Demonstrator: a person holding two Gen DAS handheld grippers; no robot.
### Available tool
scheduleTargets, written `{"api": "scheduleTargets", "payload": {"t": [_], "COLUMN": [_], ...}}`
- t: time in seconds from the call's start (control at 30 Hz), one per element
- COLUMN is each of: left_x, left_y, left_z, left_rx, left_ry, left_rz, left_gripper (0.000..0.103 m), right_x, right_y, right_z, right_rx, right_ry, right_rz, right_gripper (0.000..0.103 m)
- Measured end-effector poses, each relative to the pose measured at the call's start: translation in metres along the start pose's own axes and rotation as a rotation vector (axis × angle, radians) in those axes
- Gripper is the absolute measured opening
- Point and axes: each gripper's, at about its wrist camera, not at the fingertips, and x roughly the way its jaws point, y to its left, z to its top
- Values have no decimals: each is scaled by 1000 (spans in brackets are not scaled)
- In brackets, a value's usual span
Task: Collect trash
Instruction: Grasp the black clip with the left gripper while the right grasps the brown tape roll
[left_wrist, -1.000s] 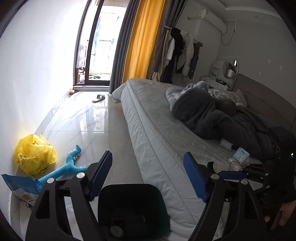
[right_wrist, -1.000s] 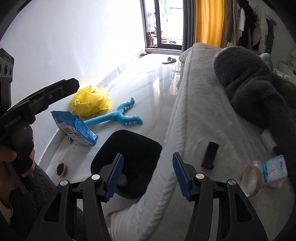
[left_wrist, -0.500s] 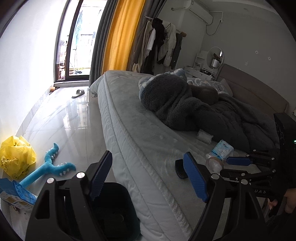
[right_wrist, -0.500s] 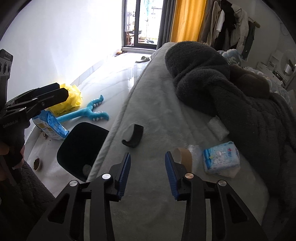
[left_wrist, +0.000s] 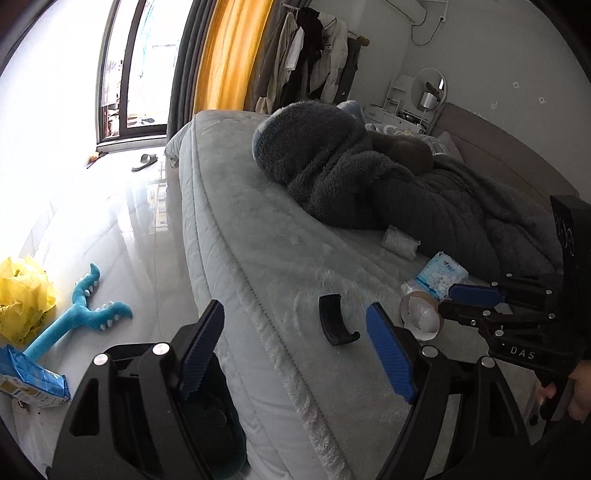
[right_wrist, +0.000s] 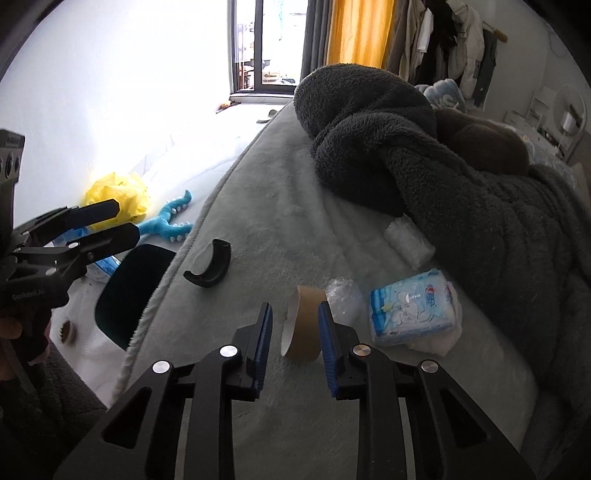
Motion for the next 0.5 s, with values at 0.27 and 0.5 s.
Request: {"api": "scheduleTargets", "payload": {"t": [0.27, 0.5], "left_x": [14, 25], "left_y": [-9, -12], "left_z": [-6, -11], "left_rx": [16, 13], "left_ry": [26, 43], "left_rz": [10, 5], "left_gripper": [82, 84], "right_x": [13, 23], "right_y": [-1, -7], "right_z": [0, -1], "right_rx": [-19, 1], "right_ry": [14, 26], "right_rz": [-12, -5], "right_gripper": [23, 17]}}
